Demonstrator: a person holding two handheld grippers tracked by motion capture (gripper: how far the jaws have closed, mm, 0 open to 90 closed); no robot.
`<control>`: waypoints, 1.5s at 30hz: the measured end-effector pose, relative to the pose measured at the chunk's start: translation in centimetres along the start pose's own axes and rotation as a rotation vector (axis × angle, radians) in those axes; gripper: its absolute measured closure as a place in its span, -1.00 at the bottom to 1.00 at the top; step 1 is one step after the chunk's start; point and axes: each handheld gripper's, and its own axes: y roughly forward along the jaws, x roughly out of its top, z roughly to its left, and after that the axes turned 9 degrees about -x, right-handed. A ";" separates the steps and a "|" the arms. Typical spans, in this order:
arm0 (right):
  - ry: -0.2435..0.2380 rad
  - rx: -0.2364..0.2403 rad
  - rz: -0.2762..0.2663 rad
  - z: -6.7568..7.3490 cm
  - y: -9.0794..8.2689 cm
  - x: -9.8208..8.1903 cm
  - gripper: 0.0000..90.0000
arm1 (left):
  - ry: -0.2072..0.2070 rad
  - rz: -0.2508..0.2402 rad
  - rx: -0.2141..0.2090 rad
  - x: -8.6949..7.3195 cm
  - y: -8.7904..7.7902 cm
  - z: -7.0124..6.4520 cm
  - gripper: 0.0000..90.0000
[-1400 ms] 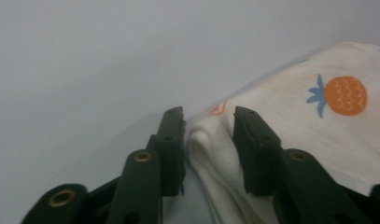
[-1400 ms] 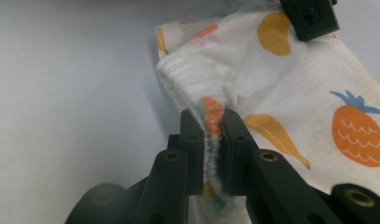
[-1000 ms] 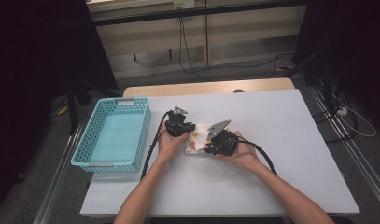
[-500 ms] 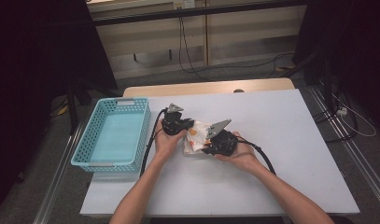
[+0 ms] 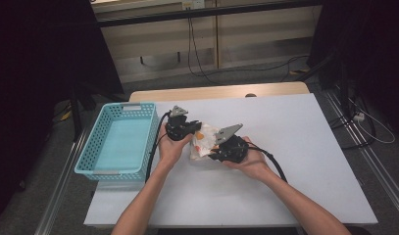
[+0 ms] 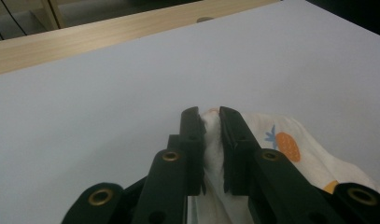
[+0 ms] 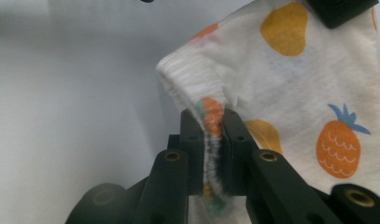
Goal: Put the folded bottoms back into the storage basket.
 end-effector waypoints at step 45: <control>-0.013 0.009 -0.166 1.4 -1.5 4.7 0.82 | 0.056 -0.119 0.036 2.9 -6.9 0.0 0.79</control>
